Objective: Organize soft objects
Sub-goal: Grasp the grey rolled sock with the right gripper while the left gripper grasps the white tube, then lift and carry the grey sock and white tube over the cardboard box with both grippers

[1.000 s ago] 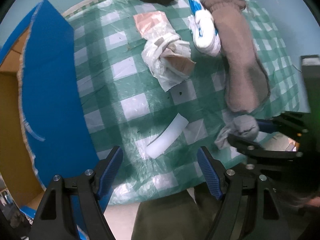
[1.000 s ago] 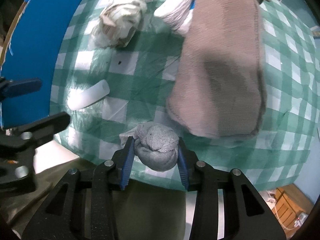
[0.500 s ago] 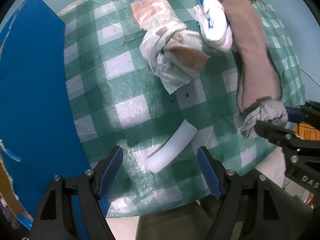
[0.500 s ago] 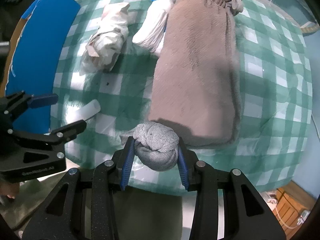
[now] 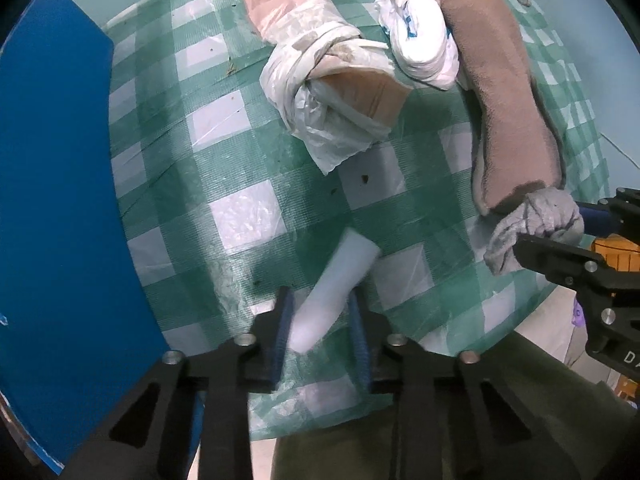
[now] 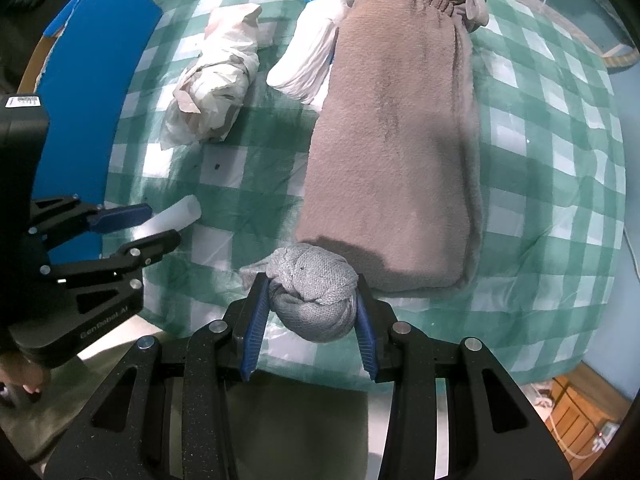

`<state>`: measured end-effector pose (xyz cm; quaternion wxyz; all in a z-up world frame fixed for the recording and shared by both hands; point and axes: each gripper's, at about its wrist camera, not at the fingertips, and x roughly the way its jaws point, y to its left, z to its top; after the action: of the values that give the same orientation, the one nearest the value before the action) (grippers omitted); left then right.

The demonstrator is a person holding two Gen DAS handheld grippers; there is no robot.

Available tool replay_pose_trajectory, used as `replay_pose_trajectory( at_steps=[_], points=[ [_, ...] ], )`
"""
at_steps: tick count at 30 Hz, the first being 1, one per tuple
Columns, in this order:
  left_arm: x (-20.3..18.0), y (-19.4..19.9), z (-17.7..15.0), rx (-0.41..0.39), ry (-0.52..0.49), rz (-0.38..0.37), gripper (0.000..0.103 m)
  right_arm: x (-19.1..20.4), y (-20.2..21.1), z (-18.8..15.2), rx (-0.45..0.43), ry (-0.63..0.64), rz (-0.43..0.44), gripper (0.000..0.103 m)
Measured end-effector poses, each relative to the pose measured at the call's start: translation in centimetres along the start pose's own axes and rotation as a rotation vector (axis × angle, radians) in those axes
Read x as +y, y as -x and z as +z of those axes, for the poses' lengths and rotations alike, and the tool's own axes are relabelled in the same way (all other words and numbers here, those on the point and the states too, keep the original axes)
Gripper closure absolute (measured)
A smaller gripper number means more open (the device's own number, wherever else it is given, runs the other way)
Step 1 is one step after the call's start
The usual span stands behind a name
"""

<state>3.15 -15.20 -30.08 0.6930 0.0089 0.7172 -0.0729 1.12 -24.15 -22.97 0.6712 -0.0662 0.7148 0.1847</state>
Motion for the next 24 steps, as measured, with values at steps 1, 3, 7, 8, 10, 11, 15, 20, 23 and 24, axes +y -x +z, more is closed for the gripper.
replay_pose_trajectory(
  at_steps=[1, 3, 7, 8, 10, 11, 15, 20, 23, 24],
  points=[
    [0.2, 0.5, -0.3, -0.003, -0.001, -0.003, 0.085, 0.1, 0.0, -0.1, -0.002, 0.001, 0.0, 0.064],
    [0.2, 0.9, -0.4, -0.01, 0.0, -0.011, 0.089, 0.1, 0.4, -0.1, -0.007, 0.003, 0.0, 0.064],
    [0.4, 2.6, -0.4, -0.03, 0.013, -0.038, 0.09, 0.2, 1.2, 0.0, -0.023, 0.005, 0.002, 0.064],
    [0.6, 3.0, -0.5, -0.035, 0.017, -0.042, 0.09, 0.2, 1.5, 0.1, -0.028, 0.005, 0.002, 0.064],
    [0.9, 4.1, -0.9, -0.045, 0.025, -0.05, 0.09, 0.3, 2.0, 0.3, -0.035, 0.008, 0.001, 0.064],
    [1.0, 4.5, -0.9, -0.051, 0.03, -0.051, 0.09, 0.3, 2.4, 0.3, -0.04, 0.012, 0.0, 0.064],
    [1.9, 6.2, -1.2, -0.066, 0.046, -0.058, 0.09, 0.5, 3.6, 0.7, -0.059, 0.024, -0.007, 0.064],
    [3.1, 8.4, -1.6, -0.092, 0.065, -0.069, 0.09, 0.4, 4.7, 1.1, -0.077, 0.042, -0.016, 0.064],
    [4.5, 10.4, -1.6, -0.109, 0.07, -0.075, 0.09, 0.7, 5.1, 1.5, -0.087, 0.057, -0.028, 0.064],
    [4.6, 10.8, -1.7, -0.115, 0.071, -0.074, 0.09, 0.8, 5.4, 1.6, -0.09, 0.062, -0.031, 0.064]
  ],
)
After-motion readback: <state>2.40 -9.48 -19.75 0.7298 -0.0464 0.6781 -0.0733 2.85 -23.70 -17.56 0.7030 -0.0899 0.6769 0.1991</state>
